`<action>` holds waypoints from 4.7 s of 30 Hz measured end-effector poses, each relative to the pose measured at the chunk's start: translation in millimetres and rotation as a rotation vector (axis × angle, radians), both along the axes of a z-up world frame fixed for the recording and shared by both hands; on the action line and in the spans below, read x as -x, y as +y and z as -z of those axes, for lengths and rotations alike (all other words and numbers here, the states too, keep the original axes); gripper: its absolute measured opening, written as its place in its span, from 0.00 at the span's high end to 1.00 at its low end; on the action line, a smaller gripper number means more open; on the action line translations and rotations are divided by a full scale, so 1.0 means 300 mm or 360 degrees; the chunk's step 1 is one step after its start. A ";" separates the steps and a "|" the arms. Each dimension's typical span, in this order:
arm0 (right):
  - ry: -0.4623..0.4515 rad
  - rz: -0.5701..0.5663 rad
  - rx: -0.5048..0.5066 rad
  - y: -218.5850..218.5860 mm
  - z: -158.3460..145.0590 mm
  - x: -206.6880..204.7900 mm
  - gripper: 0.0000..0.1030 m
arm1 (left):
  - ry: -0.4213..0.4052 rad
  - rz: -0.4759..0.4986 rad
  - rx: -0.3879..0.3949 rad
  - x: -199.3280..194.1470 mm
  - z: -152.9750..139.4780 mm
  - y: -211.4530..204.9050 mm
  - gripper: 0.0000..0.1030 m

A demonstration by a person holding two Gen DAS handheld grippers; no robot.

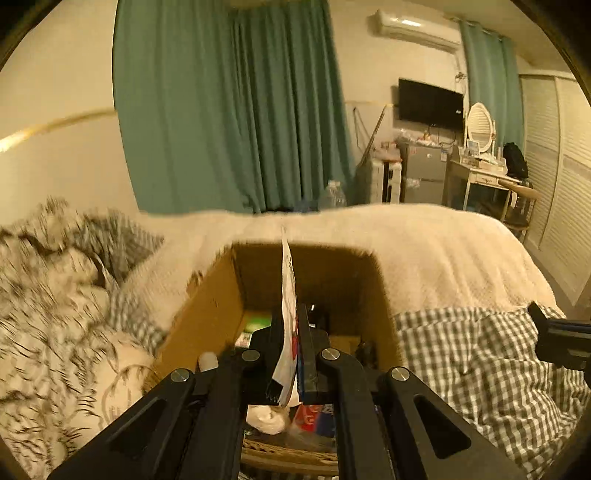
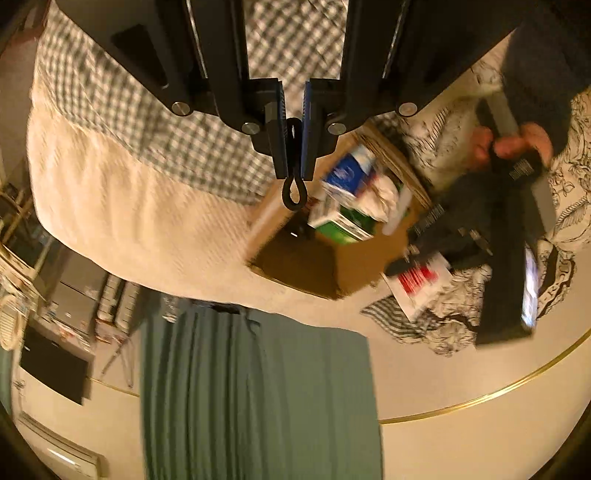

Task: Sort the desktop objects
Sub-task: 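Carry sachet and rubber ring over the cardboard box and release both, then grasp the white ointment tube with the right gripper and lift it, then grasp the clear comb with the left gripper while the right holds the tube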

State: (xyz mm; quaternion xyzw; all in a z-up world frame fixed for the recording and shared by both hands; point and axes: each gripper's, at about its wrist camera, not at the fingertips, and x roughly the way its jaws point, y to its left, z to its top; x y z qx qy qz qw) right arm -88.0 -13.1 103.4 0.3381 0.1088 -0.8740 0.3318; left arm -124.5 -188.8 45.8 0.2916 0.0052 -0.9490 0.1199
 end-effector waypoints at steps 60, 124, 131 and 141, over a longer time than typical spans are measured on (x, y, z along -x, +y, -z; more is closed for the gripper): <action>-0.0666 -0.0128 -0.0330 0.014 0.641 -0.167 0.74 | -0.0300 -0.0094 -0.0167 -0.262 0.327 0.111 0.00; -0.0379 0.0240 -0.0404 0.376 0.575 0.079 0.77 | -0.0670 0.0987 0.0521 -0.014 0.598 0.580 0.94; -0.0377 0.0257 -0.0384 0.378 0.558 0.082 0.77 | -0.0664 0.0986 0.0437 -0.001 0.584 0.561 0.97; -0.0387 0.0263 -0.0395 0.387 0.561 0.077 0.76 | -0.0670 0.0959 0.0336 -0.003 0.576 0.533 0.97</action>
